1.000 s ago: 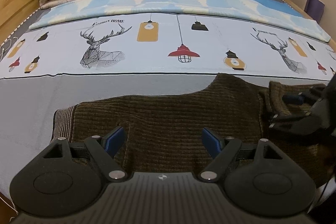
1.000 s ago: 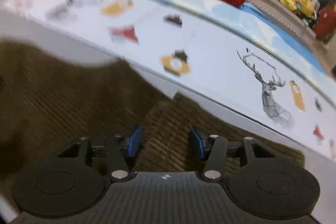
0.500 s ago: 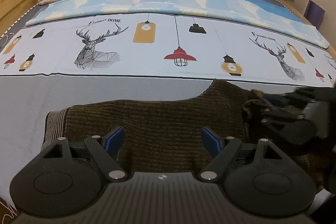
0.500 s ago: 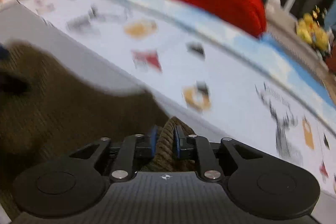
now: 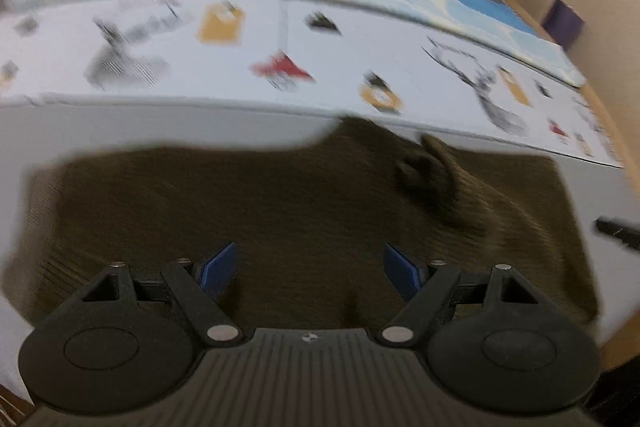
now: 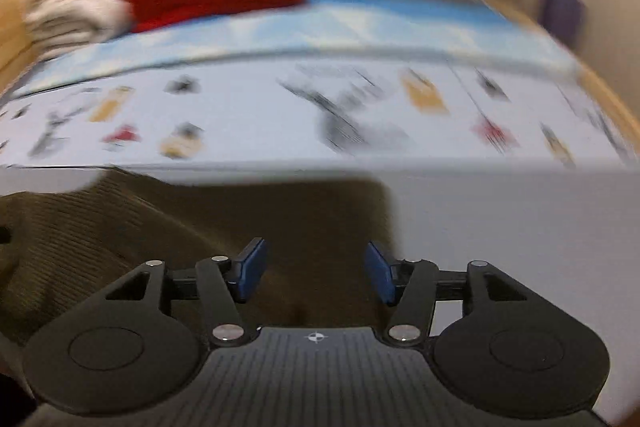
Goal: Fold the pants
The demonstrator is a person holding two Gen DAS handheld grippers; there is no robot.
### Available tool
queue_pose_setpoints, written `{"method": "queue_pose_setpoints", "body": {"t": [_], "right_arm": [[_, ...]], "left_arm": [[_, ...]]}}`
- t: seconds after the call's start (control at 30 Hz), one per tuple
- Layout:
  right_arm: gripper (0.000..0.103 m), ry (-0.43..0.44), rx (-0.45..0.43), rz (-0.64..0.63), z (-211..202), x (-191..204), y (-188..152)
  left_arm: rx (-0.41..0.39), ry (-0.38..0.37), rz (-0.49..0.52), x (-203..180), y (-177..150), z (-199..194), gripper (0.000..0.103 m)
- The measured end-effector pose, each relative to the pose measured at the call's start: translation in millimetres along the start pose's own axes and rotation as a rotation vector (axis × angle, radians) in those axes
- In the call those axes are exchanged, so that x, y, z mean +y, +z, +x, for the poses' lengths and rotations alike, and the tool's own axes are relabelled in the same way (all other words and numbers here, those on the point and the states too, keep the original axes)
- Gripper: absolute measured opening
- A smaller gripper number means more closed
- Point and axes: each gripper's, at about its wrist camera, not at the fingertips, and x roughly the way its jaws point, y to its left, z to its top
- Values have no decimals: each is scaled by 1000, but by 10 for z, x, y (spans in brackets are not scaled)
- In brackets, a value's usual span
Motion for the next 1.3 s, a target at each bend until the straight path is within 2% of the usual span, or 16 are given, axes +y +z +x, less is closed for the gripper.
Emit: {"method": "queue_pose_setpoints", "body": {"t": [0.2,0.47,0.53,0.57,0.63,0.7,0.8,0.87,0.93,1.0,1.03,1.07,1.17,1.2,1.23,1.3], "right_arm": [[65,30,221,156,290,-469,-483],[68,90,241,170,341,-451,-517],[68,98,246,162,328,-442,-502],[68,100,246,155,329,-419,-500],[68,103,247,135,345,-372,-483],[68,105,244,115,342,-329,-472],[68,110,232,95,317,-286,-462],[68,126,225,85,301,-274,-456],[68,132,229,73,312,-267,-463],[68,107,256,48,349,-283,-497],[69,101,265,51,369,-297,-504],[70,102,271,71,375,-320,-500],[69,107,271,93,354,-358,-497],[62,108,261,80,336,-349,-502],[43,118,247,66,312,-341,-502],[26,104,219,58,262,-357,-495]], "left_arm": [[130,-169,47,-392,-139,192,84],[216,-149,88,-789,-248,534,82],[226,-150,136,-887,-286,591,57],[233,-161,171,-931,-313,604,20],[196,-134,256,-1006,-358,546,6],[141,-150,308,-1036,-359,420,5],[36,-275,237,-847,-285,50,5],[34,-320,201,-705,-295,-49,5],[162,-243,246,-683,-415,143,4],[277,-33,348,-716,-583,434,3],[274,6,367,-724,-592,469,3],[237,-4,358,-728,-545,427,5],[88,-102,270,-709,-386,182,21],[52,-128,245,-713,-352,128,23],[26,-152,224,-737,-333,95,23],[7,-197,218,-805,-326,75,23]]}}
